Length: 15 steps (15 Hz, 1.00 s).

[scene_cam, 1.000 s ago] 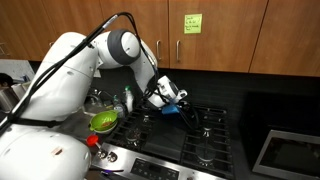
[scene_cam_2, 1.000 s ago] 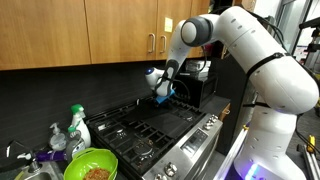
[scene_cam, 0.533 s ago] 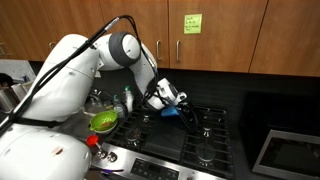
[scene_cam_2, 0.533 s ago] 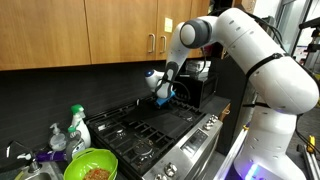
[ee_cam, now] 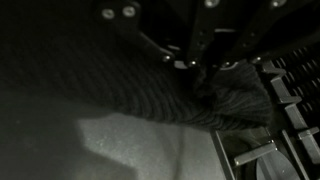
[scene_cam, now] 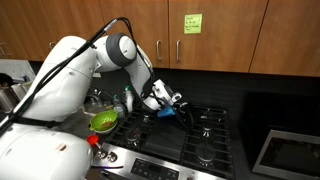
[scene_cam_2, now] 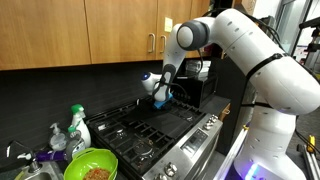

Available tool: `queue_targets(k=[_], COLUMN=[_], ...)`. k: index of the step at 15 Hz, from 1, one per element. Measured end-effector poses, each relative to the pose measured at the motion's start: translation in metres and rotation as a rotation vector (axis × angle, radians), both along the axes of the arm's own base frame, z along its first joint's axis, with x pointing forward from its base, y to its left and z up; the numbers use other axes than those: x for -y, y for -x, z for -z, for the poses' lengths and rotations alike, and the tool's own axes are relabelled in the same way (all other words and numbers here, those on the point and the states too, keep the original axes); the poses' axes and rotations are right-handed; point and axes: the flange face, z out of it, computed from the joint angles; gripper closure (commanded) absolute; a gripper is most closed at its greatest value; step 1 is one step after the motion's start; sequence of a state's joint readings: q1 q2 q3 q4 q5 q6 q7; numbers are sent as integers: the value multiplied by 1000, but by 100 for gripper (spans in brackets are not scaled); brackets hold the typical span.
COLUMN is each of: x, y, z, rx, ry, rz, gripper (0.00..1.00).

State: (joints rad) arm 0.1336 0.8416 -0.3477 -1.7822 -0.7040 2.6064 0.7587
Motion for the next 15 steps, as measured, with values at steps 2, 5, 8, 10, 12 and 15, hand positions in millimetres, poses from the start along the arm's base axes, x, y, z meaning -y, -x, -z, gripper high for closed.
queue_targets(k=[2,5,8,10,12,15], x=[-4,6,38,62,81,96], y=[-1,-1,6,11,16,20], z=[-1,-4,-1,-1,-2,-3], rx=[2,16,28,39,47,60], ry=[7,13,2,-5,-5,-10], rz=[-7,29,125,183,225,266], gripper=[99,98,98,98,98,98])
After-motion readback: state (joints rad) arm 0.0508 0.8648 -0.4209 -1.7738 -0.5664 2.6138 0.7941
